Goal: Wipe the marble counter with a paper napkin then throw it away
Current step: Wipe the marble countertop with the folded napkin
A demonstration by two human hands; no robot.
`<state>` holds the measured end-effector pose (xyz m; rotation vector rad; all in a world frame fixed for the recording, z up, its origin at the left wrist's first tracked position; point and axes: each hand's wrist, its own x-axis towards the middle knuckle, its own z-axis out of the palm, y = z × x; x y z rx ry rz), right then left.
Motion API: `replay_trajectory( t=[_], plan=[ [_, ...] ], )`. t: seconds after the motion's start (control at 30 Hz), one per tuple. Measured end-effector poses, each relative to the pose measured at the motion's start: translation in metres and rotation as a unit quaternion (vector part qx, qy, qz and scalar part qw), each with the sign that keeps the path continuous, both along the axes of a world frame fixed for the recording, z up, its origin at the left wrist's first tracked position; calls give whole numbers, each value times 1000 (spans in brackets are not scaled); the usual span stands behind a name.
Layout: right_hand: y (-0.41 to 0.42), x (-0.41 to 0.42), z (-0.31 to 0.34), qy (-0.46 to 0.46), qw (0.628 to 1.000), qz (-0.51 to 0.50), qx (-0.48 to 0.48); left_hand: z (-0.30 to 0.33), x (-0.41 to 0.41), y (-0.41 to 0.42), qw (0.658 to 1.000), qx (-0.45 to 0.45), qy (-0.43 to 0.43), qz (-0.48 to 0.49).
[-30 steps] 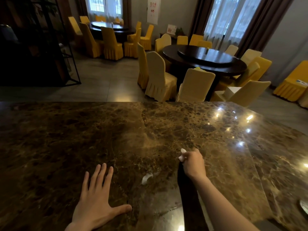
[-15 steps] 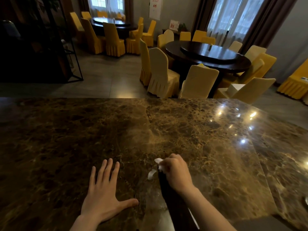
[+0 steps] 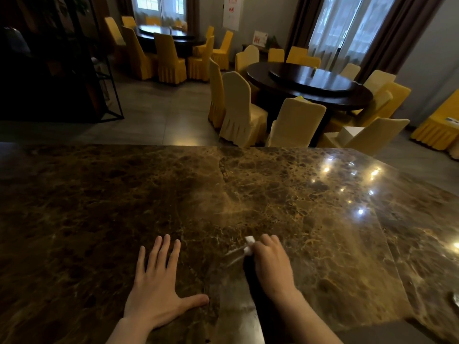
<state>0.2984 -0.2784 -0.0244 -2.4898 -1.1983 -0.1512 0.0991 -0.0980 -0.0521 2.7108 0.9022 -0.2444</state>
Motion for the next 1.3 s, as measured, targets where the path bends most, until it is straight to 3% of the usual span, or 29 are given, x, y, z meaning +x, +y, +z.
replay_trajectory(
  t=[0.1,0.2,0.23,0.3,0.33,0.37,0.4,0.5,0.6,0.83,1.03,1.2,1.3],
  plan=[
    [6,-2,-1,14,1000,-21,-11,1,0,-1,1000,-2,5,0],
    [12,-6,1,155,983,-9,99,5,1,-1,1000,2,4,3],
    [15,-1,2,229,960,-45,153,6,1,-1,1000,3,5,3],
    [19,13,5,406,872,-159,223,7,0,-3,1000,-2,10,-1],
    [20,16,6,482,827,-185,223,8,0,-3,1000,-3,8,-2],
    [20,16,6,520,806,-195,204,7,0,-3,1000,-4,5,-2],
    [20,16,5,504,823,-200,169,7,0,-2,1000,-4,2,-1],
    [15,16,0,245,946,-193,90,3,-1,-1,1000,-7,-10,1],
    [13,10,-1,127,984,-102,73,1,0,-1,1000,3,-4,1],
    [3,9,0,95,992,75,-38,3,0,-1,1000,-4,-7,2],
    [15,0,7,103,994,30,23,3,0,-1,1000,0,-4,3],
    [27,-48,-8,100,982,155,26,-1,0,-1,1000,3,-2,1],
    [15,-19,-6,70,992,96,36,-1,0,0,1000,-3,-13,3]
  ],
)
